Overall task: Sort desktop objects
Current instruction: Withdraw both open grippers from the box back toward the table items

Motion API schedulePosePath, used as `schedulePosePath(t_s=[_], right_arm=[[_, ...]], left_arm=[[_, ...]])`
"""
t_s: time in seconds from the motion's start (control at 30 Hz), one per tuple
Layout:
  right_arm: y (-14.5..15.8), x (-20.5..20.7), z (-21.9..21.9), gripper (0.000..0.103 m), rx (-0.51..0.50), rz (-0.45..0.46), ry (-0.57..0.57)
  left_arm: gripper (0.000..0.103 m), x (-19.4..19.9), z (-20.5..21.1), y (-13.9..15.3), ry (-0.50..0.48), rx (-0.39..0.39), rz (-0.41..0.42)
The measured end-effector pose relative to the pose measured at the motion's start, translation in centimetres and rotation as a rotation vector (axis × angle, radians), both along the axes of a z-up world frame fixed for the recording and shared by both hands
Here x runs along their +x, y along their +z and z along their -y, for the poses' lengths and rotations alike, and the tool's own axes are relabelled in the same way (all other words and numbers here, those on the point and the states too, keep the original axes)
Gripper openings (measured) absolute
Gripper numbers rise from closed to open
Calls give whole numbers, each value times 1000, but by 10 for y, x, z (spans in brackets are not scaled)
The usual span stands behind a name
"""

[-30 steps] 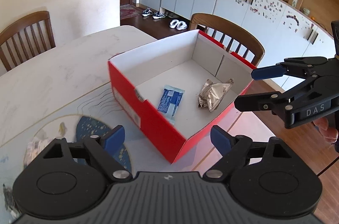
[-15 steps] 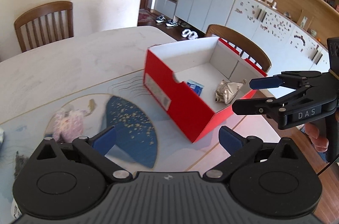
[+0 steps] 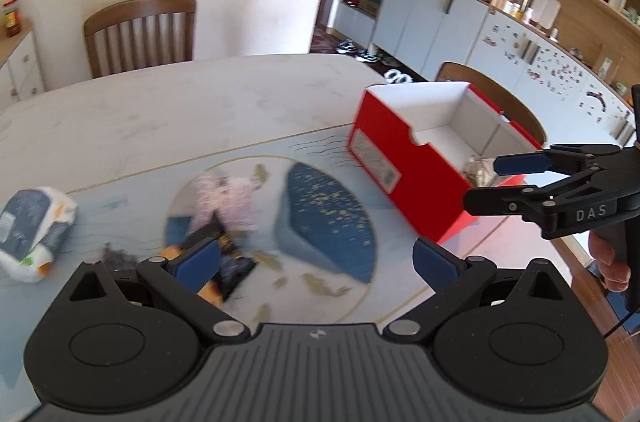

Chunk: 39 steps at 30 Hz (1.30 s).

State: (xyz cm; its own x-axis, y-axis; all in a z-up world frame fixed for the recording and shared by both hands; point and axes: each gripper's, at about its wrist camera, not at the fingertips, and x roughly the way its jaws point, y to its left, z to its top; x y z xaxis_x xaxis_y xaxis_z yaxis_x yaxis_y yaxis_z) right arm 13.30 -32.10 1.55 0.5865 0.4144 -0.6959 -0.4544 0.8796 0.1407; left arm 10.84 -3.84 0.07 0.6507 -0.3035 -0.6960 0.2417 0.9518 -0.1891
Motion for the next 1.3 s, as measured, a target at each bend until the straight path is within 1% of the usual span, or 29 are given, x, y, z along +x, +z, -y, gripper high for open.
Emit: schedulePosePath(t_s=[0.2, 0.37, 0.5, 0.6, 0.67, 0.8, 0.93, 1.07, 1.23, 1.3], right_arm=[[-6, -5, -27, 93, 8, -1, 16], [-11, -6, -51, 93, 5, 1, 38], [-15, -7, -68, 93, 9, 4, 63], [-22, -5, -80, 93, 30, -7, 57], [-28, -4, -88, 92, 33, -17, 63], [-36, -3, -104, 91, 11, -15, 91], [-44, 2, -116, 91, -4, -26, 105], [-53, 7, -127, 89, -10, -37, 111], [-68, 15, -138, 88, -45, -40, 113], [-73, 18, -141, 86, -55, -47, 114]], left_arm=[[103, -10, -28, -7, 26, 30, 5], [103, -16, -52, -14, 67, 3, -5], [103, -17, -66, -22, 101, 8, -18], [103, -18, -77, -30, 141, 2, -38], [103, -19, -83, -36, 158, 14, -50], [103, -19, -91, -48, 170, 32, -70], [103, -17, -101, -58, 191, 12, -95], [102, -14, -109, -66, 213, 12, -109], [102, -13, -113, -75, 209, 24, -121], [102, -11, -114, -78, 208, 17, -133]])
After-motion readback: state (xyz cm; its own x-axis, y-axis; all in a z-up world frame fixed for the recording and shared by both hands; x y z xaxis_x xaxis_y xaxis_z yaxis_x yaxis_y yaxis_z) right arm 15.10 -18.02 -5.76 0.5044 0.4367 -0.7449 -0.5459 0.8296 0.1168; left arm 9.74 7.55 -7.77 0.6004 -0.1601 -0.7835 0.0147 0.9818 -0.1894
